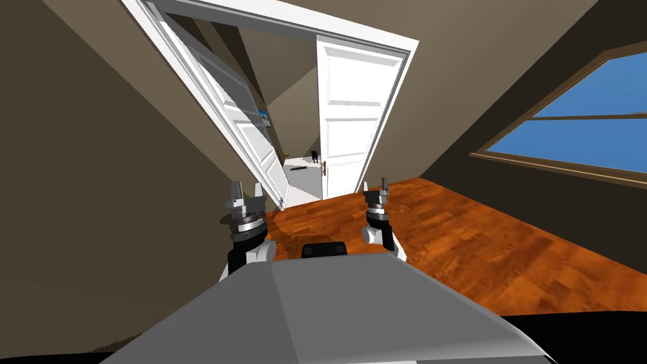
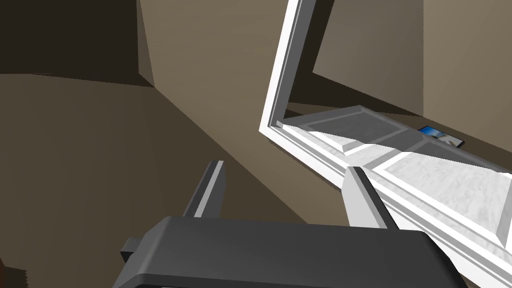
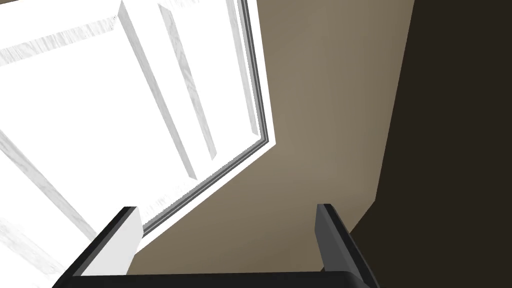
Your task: Push the door open
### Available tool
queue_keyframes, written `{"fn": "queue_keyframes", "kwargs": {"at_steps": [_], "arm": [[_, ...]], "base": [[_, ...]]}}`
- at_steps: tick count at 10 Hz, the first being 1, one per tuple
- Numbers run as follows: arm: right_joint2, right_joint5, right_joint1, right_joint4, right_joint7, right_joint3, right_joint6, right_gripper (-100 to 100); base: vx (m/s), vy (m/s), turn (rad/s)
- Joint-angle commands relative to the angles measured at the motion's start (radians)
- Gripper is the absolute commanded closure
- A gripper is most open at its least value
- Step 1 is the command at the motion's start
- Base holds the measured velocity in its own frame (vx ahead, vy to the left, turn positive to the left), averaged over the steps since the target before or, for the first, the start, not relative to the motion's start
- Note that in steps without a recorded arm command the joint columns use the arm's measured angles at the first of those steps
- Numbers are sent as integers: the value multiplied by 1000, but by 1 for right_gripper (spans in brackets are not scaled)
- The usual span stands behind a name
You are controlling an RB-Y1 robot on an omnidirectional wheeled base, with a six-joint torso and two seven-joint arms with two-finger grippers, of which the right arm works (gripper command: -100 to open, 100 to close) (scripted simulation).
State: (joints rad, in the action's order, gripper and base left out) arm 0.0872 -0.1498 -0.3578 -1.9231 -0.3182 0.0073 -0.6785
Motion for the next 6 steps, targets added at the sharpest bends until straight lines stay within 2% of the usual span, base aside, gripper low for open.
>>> {"fn": "queue_keyframes", "kwargs": {"at_steps": [1, 6], "arm": [[1, -18, 7, 32, -23, 6, -9, -100], [8, -75, 36, 132, -93, 19, -29, -100]], "base": [[89, -22, 101], [94, -26, 130]]}}
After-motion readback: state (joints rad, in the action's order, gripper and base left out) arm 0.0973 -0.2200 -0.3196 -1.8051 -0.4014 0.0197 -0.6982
